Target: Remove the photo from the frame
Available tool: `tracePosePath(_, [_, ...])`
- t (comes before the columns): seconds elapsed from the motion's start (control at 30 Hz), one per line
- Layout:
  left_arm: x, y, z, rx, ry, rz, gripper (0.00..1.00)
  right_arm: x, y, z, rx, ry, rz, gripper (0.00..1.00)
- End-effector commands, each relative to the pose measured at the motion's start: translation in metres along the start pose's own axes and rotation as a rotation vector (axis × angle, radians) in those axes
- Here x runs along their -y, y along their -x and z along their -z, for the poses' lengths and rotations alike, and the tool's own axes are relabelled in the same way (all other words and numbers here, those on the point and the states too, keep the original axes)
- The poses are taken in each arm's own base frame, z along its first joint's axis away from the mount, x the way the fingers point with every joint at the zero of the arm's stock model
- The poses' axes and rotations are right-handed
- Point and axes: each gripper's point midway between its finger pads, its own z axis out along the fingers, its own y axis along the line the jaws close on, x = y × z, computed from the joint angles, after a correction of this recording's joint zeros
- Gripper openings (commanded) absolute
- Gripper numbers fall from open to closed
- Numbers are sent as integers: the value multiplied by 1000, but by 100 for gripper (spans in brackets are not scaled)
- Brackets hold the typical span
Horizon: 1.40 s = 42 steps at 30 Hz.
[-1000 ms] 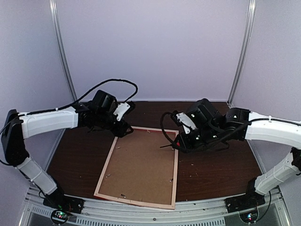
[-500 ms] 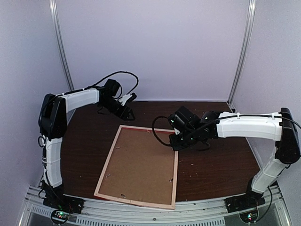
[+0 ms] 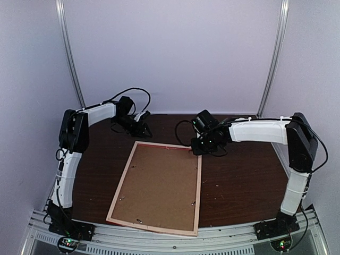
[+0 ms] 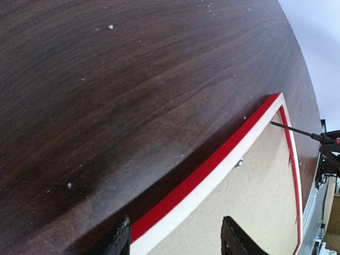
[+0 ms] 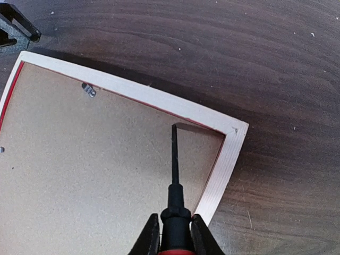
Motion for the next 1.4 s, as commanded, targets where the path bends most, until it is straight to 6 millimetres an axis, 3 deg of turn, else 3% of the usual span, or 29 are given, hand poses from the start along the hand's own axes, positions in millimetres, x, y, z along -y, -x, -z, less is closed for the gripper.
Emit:
tracePosePath(0.0, [2,4,2,-15,-56,65,58,-4,21,-6,30,35,-14,0])
tracePosePath(0.3, [-8,-43,-11,-133,-47,151,55,-1,36,-27,11,19,-1,0])
tracePosePath(0.5, [-5,-77,-6,-171,-24,165,53,-7,41,-35,-10,43,27,0])
tracePosePath(1.0, [21,-124,5,-125,-17,208,47,-23,47,-49,-45,116,75,0])
tracePosePath(1.2, [21,-121,19,-105,115,102,47,-30,51,-46,-45,144,93,0])
tracePosePath(1.37, [11,-95,40,-64,252,-17,49,-33,50,-39,-52,166,90,0])
